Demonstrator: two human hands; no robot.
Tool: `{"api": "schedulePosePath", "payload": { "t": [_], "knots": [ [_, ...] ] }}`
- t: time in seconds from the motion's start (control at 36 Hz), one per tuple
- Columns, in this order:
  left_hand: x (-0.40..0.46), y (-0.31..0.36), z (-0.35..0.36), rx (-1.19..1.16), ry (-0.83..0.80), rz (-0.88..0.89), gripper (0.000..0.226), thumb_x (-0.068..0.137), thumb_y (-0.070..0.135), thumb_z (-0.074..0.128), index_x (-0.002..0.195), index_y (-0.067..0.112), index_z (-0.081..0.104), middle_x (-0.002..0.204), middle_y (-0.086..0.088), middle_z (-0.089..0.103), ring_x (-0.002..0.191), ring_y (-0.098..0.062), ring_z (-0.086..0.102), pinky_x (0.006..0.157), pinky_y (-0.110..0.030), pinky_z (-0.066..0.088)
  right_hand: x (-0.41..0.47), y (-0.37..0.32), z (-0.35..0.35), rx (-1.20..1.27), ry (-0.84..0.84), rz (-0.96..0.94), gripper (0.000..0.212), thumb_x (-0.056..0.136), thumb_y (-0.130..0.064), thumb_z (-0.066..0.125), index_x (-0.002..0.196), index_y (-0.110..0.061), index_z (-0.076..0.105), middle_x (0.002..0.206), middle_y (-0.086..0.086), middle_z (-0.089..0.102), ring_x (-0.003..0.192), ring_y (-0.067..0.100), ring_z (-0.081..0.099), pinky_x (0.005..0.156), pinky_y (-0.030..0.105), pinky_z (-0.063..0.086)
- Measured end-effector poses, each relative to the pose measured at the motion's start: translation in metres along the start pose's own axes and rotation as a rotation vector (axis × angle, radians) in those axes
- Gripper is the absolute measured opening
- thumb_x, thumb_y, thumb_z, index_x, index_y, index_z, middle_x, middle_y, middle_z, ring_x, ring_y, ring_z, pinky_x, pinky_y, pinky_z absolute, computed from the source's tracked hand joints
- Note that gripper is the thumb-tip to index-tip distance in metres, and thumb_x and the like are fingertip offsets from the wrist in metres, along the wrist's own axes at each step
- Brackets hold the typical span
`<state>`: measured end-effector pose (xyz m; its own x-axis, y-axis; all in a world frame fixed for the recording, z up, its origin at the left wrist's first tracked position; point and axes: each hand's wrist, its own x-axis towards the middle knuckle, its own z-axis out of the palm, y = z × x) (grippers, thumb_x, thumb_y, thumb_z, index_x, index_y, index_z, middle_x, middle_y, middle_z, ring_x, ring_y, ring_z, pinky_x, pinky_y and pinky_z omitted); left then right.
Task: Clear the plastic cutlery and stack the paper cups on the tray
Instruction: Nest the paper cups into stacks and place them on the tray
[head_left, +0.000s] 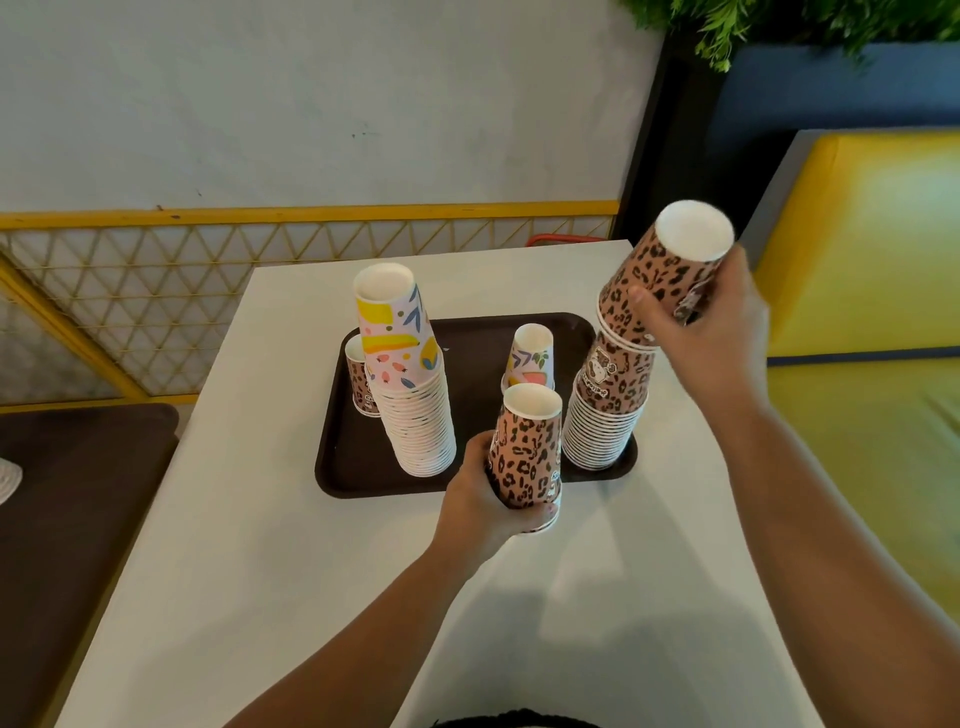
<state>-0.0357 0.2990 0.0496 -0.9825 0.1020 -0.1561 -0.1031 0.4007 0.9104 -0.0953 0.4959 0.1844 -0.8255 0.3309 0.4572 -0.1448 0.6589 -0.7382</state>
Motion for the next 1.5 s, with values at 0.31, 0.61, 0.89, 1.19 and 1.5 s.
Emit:
{"api": "schedulePosePath", "payload": {
  "t": [0.31,0.61,0.89,1.19,1.5],
  "knots": [
    [-0.001,0.001,-0.004,-0.062,0.004,-0.006,0.089,0.061,0.018,0.086,0.131,0.027,0.032,0.122,0.009,0.053,0.116,-0.011,0.051,0.1,-0.032,0.048,-0.038,0.001,0.013,0.002,-0.036,-0.086,0.077,0.076,-0.044,0.069,0.139,-0.016,0.035,0.139,0.002,0.042,0.126,0.011,0.04,0.102,0.015,0.034],
    [0.0,0.008,-0.001,-0.103,0.015,0.03,0.087,0.062,0.017,0.086,0.134,0.023,0.037,0.126,0.009,0.055,0.115,-0.013,0.054,0.097,-0.037,0.051,-0.101,0.006,0.051,0.089,-0.641,0.114,0.085,0.07,-0.04,0.078,0.139,-0.028,0.03,0.134,-0.008,0.05,0.123,0.009,0.047,0.098,0.027,0.042],
    [0.001,0.011,-0.001,-0.082,-0.029,0.04,0.099,0.059,0.025,0.088,0.14,0.025,0.031,0.133,0.013,0.05,0.122,-0.008,0.051,0.1,-0.028,0.047,-0.094,0.006,0.05,0.07,-0.549,0.131,0.072,0.075,-0.037,0.074,0.135,-0.022,0.038,0.124,-0.008,0.056,0.115,0.008,0.051,0.086,0.019,0.04],
    [0.0,0.021,-0.005,-0.022,0.009,0.041,0.088,0.058,0.03,0.088,0.133,0.023,0.041,0.126,0.009,0.057,0.117,-0.011,0.055,0.098,-0.034,0.05,-0.083,0.008,0.044,0.157,-0.532,0.14,0.062,0.078,-0.03,0.072,0.131,-0.021,0.042,0.113,-0.013,0.053,0.103,0.001,0.049,0.083,0.013,0.042],
    [-0.005,0.019,-0.006,0.01,-0.004,0.055,0.083,0.057,0.029,0.089,0.128,0.024,0.045,0.108,0.022,0.056,0.099,0.003,0.056,0.079,-0.005,0.045,-0.048,-0.015,0.012,0.274,-0.261,0.067,0.051,0.077,-0.025,0.069,0.124,-0.015,0.049,0.111,-0.011,0.059,0.095,-0.001,0.057,0.078,0.012,0.049]
  ]
}}
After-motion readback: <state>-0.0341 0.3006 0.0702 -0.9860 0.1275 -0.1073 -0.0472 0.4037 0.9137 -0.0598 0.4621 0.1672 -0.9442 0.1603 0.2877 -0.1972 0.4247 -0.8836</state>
